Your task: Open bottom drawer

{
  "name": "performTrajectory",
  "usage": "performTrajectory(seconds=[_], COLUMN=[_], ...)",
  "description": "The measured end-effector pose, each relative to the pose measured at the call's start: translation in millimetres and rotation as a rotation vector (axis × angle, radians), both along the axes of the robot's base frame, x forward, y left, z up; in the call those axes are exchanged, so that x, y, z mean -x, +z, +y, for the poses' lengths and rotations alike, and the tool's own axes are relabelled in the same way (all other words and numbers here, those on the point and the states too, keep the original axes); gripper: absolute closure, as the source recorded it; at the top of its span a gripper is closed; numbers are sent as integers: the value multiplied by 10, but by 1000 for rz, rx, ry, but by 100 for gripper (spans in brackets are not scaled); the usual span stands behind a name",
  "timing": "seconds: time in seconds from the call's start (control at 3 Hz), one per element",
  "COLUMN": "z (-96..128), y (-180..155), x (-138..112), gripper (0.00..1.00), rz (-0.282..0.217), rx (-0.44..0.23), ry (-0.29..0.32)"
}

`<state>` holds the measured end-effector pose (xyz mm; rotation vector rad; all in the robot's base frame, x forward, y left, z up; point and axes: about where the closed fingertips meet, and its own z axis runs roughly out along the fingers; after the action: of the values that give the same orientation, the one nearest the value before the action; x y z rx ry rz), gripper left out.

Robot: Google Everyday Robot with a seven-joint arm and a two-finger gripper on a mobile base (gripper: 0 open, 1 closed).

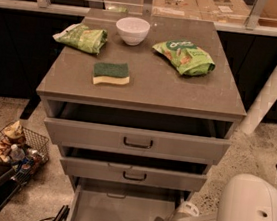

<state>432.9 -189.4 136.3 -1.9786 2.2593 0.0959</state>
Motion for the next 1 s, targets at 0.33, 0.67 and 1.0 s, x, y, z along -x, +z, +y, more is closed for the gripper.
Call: performTrajectory(seconds=[0.33,0.67,1.0], z=[63,67,108], y=[-7,-7,-7], x=[313,295,415], gripper=[100,100,100], rz=[80,85,116], rx=[-4,-4,-9], ry=[-17,-18,-22])
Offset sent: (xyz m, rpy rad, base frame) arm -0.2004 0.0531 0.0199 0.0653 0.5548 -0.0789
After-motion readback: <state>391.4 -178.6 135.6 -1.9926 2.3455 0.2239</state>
